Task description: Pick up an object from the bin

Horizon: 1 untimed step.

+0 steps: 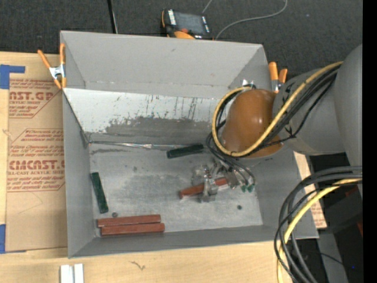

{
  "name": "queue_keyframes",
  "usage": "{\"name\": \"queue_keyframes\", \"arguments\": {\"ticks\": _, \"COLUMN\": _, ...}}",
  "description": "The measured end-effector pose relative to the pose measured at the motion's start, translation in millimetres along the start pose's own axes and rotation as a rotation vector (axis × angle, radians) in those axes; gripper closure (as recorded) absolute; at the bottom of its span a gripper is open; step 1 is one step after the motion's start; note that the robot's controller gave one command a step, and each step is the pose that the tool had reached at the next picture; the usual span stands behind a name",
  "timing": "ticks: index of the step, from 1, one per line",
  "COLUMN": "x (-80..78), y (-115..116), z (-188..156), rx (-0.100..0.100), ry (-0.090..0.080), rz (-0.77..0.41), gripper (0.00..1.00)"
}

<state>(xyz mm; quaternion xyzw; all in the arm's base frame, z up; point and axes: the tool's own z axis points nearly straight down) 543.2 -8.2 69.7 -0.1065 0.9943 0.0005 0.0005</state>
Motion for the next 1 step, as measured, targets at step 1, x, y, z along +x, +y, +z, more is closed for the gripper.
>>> {"name": "queue_keyframes", "arguments": {"ticks": 1, "x": 34.3, "y": 3.8, "z": -174.3, "rx": 0.004, "ry": -0.008, "rz": -0.195, "gripper": 1.0}}
